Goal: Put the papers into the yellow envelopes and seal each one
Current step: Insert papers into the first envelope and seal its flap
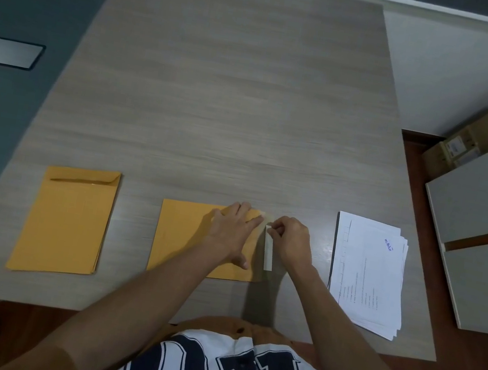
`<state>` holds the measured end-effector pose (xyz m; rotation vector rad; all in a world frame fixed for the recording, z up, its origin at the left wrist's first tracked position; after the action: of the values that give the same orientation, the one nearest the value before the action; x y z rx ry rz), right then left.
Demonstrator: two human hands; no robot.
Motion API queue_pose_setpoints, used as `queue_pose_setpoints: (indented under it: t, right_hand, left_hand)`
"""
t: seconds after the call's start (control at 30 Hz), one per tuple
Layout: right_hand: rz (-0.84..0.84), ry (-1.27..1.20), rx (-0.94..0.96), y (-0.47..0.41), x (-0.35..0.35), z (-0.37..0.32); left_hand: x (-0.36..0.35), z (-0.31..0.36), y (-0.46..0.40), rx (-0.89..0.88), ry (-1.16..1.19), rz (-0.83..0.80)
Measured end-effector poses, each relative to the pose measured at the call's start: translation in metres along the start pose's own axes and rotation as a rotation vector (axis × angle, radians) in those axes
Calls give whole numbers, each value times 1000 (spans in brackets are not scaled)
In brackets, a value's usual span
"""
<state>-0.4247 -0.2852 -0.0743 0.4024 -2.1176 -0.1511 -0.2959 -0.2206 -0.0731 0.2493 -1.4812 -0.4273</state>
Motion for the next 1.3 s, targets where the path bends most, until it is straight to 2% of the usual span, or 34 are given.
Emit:
queue_pose_setpoints:
  t: [0.33, 0.7, 0.87, 1.13, 1.3]
  right_hand:
    - [74, -7, 74, 17, -4, 3]
    - [59, -82, -36, 9, -3, 8]
    - [45, -134, -30, 7, -3, 9]
    - [76, -25, 82, 14, -1, 5]
    - [69, -32, 76, 13, -2, 6]
  left_hand:
    - [-1, -1, -1, 4, 14, 18]
    - [-1, 0, -1, 7, 25, 12]
    - [-1, -1, -1, 5, 40, 12]
    - [0, -1, 0, 11, 46, 22]
    - [-1, 0, 0, 14, 57, 14]
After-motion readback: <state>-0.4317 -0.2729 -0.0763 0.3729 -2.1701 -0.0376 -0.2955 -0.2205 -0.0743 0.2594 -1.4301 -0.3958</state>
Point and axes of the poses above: each hand's wrist, its own y-axis away from the middle knuckle, its own x-axis out of the back of the hand, z = x × y, the point moved 7 cm from there along -y, towards the middle knuckle, and after that the axes turned 8 degrees about -x, right-handed, at the moved point
